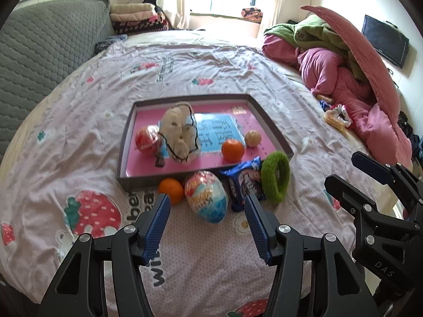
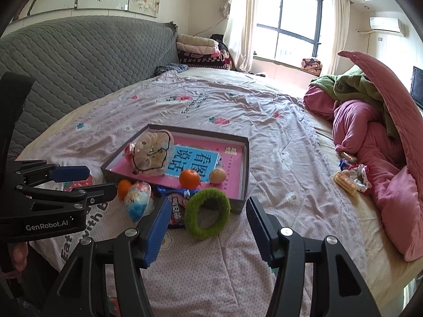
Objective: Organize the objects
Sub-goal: 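Move right tool to the green fuzzy ring while left tool approaches the large wrapped Kinder egg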
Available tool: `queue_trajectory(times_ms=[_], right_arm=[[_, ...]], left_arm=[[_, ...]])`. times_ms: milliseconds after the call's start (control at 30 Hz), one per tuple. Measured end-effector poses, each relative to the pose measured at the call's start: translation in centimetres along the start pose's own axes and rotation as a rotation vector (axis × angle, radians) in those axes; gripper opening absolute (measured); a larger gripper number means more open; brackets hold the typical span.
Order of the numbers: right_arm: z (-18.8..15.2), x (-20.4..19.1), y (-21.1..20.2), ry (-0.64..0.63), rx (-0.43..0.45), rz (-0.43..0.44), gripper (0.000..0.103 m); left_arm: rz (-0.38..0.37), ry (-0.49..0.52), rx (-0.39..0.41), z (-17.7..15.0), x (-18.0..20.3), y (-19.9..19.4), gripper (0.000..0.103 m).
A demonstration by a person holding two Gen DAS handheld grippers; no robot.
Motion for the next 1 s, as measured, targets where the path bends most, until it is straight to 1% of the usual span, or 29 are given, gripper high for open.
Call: queue_trajectory(times_ms=[433,1000], right_arm=[[-3.0,-0.7,2.1,-0.002,-0.062,0.021,0.059],[-5.0,-0.9,4.7,0.012,-0.113,0.037,0.059]], left_arm=[[-0.016,-0.013,-0.076,-3.0,-0.2,2.7,0.06],[-0.03,-0.024,-0.124,-4.0,-0.2,5.4,0.06]])
Point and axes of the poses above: each gripper's, at about its wrist camera, not at the fingertips, and y roughly the way its jaws point, x to its right, z to its top, the point moved 9 cm from there along y, roughly the way its jaws point, and after that the axes turned 2 degrees about -y, right-handed, at the moved point
